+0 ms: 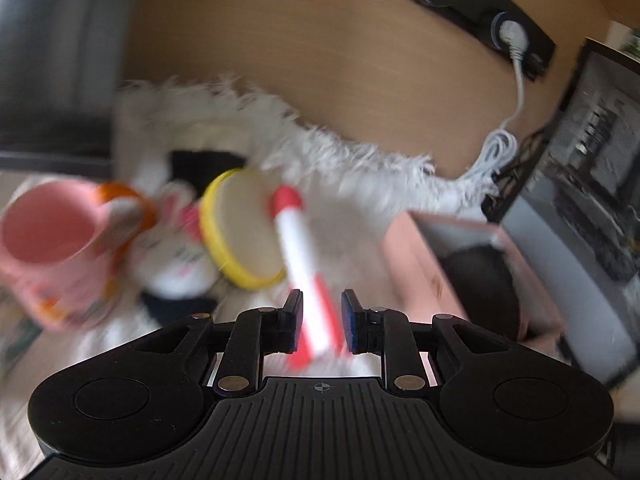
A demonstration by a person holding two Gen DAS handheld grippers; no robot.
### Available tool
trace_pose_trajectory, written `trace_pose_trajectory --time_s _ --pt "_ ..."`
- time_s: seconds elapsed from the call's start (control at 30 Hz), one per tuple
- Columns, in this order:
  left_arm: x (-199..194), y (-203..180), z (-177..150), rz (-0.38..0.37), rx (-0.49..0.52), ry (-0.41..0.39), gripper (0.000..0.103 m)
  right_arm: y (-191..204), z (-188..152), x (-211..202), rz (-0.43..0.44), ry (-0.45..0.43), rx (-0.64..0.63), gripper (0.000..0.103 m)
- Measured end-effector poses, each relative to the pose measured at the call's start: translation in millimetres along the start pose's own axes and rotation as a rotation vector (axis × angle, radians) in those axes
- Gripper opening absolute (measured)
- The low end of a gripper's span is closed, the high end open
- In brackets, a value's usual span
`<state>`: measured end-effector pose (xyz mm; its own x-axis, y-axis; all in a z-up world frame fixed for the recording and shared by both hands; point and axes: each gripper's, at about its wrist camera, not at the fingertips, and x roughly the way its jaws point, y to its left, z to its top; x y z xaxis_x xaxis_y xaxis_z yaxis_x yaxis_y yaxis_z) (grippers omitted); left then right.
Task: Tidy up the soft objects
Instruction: 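Grasp the white-red foam rocket with the left gripper, then grasp pink tissue pack with right gripper while left gripper holds the rocket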
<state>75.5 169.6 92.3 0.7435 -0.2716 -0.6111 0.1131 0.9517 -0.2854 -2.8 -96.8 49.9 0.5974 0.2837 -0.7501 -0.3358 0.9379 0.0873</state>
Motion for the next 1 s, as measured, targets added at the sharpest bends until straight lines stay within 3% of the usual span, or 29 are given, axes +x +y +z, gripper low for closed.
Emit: trace_pose_trajectory --time_s 0.07,0.3,0.43,0.57,0.67,1.0 --pt "24 -10 19 0.005 -0.022 0.018 0.023 -1 -7 -2 -0.025 -0.010 -0.025 0.062" --pt "112 -18 47 0.193 -0.045 0.177 0.026 -17 -30 9 -0.052 0.020 0.025 0.066" --pt "134 -26 43 0.218 0.006 0.204 0.033 -21 -37 13 -0.045 0.012 0.052 0.080" --pt "152 -35 35 0.251 0.064 0.234 0.033 -19 -38 17 -0.040 0.013 0.032 0.095" --pt "154 -36 29 0.249 0.072 0.226 0.032 -17 -38 21 -0.020 0.020 0.026 0.103" --pt "116 -33 15 0.101 0.094 0.180 0.032 -24 -33 21 0.027 0.041 0.047 0.103"
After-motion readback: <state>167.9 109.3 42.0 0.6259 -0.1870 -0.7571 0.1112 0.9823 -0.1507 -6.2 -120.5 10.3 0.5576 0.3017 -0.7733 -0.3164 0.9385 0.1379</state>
